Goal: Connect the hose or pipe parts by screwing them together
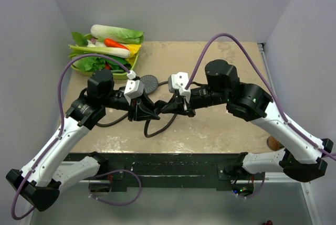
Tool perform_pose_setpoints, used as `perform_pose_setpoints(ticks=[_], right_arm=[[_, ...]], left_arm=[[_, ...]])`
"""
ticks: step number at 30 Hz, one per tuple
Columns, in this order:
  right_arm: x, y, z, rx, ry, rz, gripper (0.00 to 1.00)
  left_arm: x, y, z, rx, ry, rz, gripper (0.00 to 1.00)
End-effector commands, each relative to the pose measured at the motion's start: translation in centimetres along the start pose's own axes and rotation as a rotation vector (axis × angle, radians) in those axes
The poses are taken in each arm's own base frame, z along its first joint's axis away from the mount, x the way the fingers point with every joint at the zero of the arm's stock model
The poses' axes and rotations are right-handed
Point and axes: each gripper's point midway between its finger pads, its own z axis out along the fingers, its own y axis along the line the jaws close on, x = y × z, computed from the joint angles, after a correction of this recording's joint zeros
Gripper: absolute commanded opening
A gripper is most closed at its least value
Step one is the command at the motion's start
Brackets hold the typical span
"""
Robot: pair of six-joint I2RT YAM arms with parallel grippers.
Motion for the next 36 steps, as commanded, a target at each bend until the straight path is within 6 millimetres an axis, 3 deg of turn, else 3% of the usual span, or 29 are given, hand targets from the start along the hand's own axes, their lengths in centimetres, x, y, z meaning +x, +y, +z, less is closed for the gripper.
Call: perform_pose_setpoints(ticks=[1,15,30,36], right_arm=[[-3.2,-0.5,-0.2,0.011,-0.085,-0.055,0.00],[-2.5,-3.0,1.0,0.097,-0.059,-0.068,0.00],[1.4,-4.5,1.0,0.183,0.056,-0.061,0.00],[3.5,-4.6,0.0,0.214,0.093,-0.035,0.00]], left_arm=[[-1.0,-0.7,-0.4,0.013,-0.030,0.053,0.00],[-0.9,-1.5,-0.5,0.040,-0.032,0.061,0.00],[-1.5,-2.0,-0.6,0.059,-0.044,0.070,0.00],[-1.8,-2.0,-0.7,0.057,-0.048,0.078,0.00]])
